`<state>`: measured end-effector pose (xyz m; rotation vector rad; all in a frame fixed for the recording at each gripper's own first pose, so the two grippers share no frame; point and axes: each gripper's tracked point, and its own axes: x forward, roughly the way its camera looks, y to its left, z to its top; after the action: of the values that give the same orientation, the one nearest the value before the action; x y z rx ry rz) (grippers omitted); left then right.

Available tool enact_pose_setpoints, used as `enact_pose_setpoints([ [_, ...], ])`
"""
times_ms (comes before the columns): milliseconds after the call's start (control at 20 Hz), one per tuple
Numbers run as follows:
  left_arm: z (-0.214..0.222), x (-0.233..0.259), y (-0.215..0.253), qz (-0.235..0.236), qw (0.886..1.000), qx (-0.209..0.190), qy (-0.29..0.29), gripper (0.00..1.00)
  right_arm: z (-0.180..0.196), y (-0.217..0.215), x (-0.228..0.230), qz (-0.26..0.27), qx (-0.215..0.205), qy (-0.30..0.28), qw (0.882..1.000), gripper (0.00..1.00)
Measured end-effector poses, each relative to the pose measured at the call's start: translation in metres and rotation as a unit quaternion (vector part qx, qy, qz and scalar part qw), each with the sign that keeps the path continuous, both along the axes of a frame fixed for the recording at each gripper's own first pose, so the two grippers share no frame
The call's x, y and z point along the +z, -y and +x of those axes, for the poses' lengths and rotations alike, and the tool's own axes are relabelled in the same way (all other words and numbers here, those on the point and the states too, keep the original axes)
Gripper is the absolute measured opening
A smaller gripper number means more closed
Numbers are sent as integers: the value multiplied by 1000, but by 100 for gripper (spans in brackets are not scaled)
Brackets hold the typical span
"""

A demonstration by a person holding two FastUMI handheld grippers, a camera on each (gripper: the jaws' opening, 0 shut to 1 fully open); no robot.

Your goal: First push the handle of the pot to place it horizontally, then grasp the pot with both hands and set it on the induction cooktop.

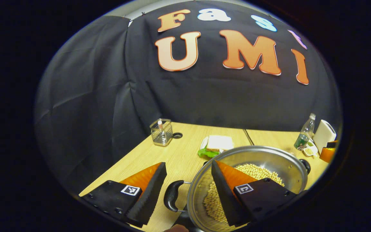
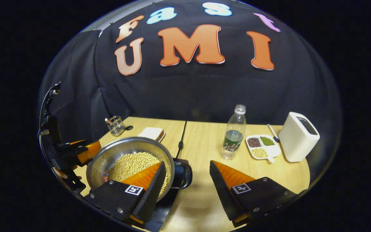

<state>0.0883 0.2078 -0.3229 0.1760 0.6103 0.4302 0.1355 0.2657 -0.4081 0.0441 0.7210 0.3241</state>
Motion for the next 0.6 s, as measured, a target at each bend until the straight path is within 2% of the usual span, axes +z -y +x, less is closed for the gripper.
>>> enact_pose_setpoints([
  [50, 3, 12, 11, -1, 1000, -8, 14, 92, -1, 10, 15, -2, -4, 17, 1000, 88],
  [150, 8, 36, 33, -4, 999, -29, 40, 87, -6, 31, 41, -4, -14, 44, 999, 91],
  [250, 10, 58, 49, -15, 996, -45, 74, 87, -13, 51, 72, 2, -17, 71, 997, 93],
  [300, 6, 69, 52, -12, 996, -42, 83, 99, -14, 61, 90, 5, -23, 90, 996, 93],
  [500, 5, 118, 75, -15, 991, -56, 117, 93, -15, 105, 158, 7, -45, 157, 987, 93],
  [600, 4, 139, 93, -20, 989, -71, 130, 99, -17, 121, 183, 7, -57, 184, 981, 93],
])
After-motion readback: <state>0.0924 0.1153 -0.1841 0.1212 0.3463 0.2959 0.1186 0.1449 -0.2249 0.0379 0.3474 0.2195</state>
